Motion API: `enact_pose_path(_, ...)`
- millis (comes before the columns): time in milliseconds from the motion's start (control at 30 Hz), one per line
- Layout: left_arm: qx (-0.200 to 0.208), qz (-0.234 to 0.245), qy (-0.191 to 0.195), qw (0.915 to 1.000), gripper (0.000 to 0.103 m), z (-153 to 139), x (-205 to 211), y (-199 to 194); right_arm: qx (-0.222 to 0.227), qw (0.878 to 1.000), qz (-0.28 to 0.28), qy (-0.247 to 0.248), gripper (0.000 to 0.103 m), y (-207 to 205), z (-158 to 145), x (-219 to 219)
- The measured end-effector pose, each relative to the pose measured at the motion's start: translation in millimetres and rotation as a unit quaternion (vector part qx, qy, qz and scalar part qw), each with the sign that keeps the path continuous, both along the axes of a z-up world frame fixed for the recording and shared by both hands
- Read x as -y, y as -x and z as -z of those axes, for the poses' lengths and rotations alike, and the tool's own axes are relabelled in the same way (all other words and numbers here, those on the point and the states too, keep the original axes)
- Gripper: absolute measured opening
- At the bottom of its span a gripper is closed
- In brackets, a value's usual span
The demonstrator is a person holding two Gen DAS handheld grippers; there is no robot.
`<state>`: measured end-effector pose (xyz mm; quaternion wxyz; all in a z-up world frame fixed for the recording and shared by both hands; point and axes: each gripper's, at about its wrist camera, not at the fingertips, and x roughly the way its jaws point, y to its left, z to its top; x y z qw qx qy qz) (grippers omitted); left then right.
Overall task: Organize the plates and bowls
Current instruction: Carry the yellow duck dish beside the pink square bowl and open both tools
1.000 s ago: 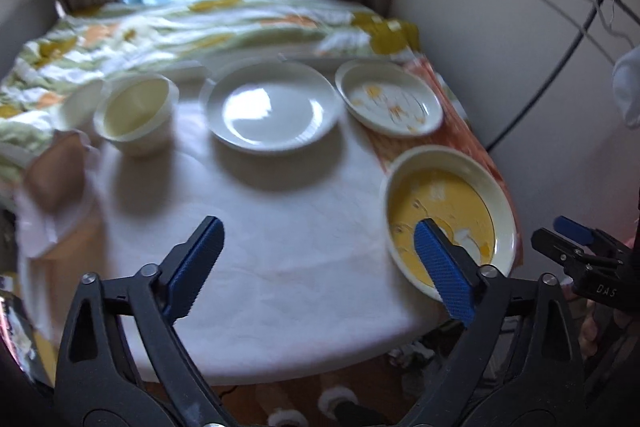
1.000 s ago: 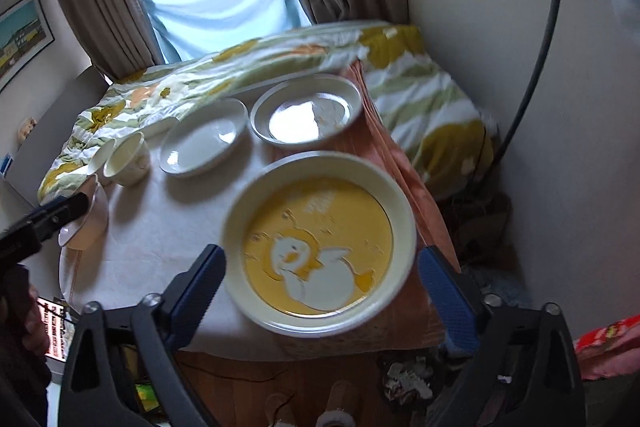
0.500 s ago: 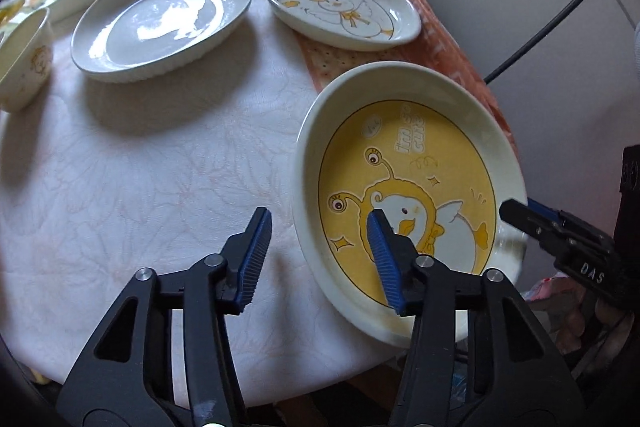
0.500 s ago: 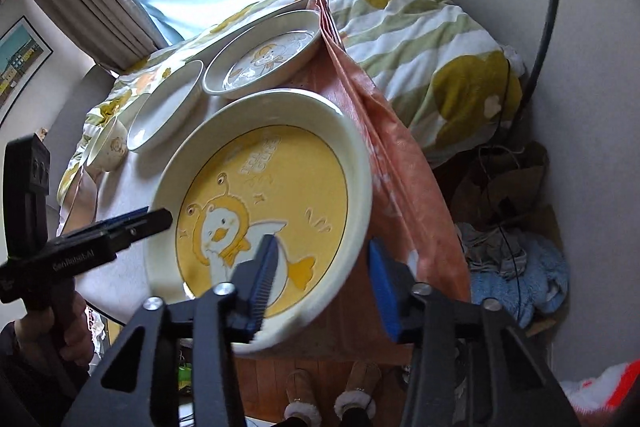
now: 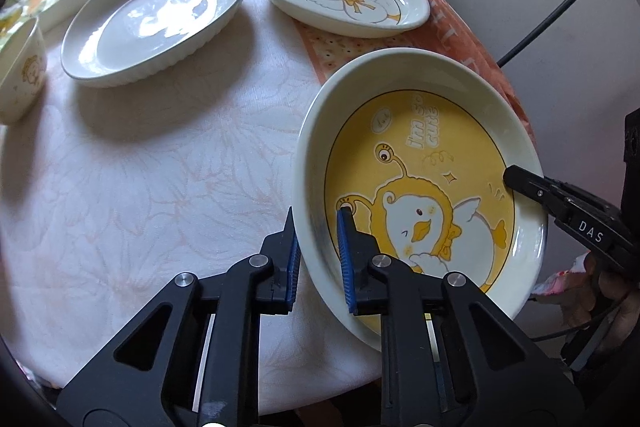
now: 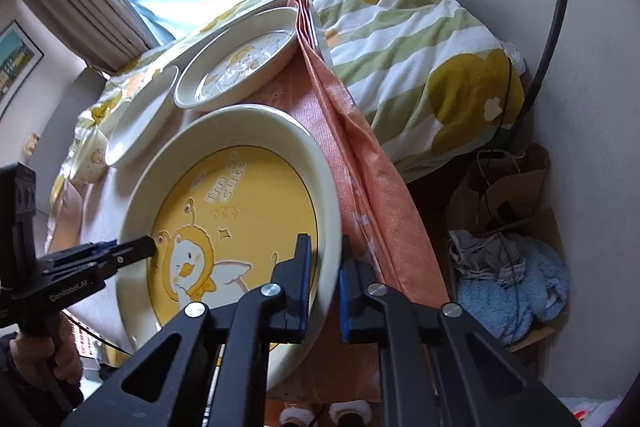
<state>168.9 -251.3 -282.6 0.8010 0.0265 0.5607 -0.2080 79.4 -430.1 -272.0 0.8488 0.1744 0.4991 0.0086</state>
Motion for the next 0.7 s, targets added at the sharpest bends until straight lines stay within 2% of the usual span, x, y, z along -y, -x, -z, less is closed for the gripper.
enact_pose_path(400,0.016,-0.009,0.001,0.9998,0.016,-9.5,-10.5,1.1,0.012,1.000,-0.017,0.023,0.012,-2.1,-10.2,-9.2)
enact_pose_path(700,0.046,-0.035,0.013,0.9982,0.015,-37.2,-58.8,11.6,0.036,0.998,-0.043,0.033,0.012,-5.3,-31.4,-48.5)
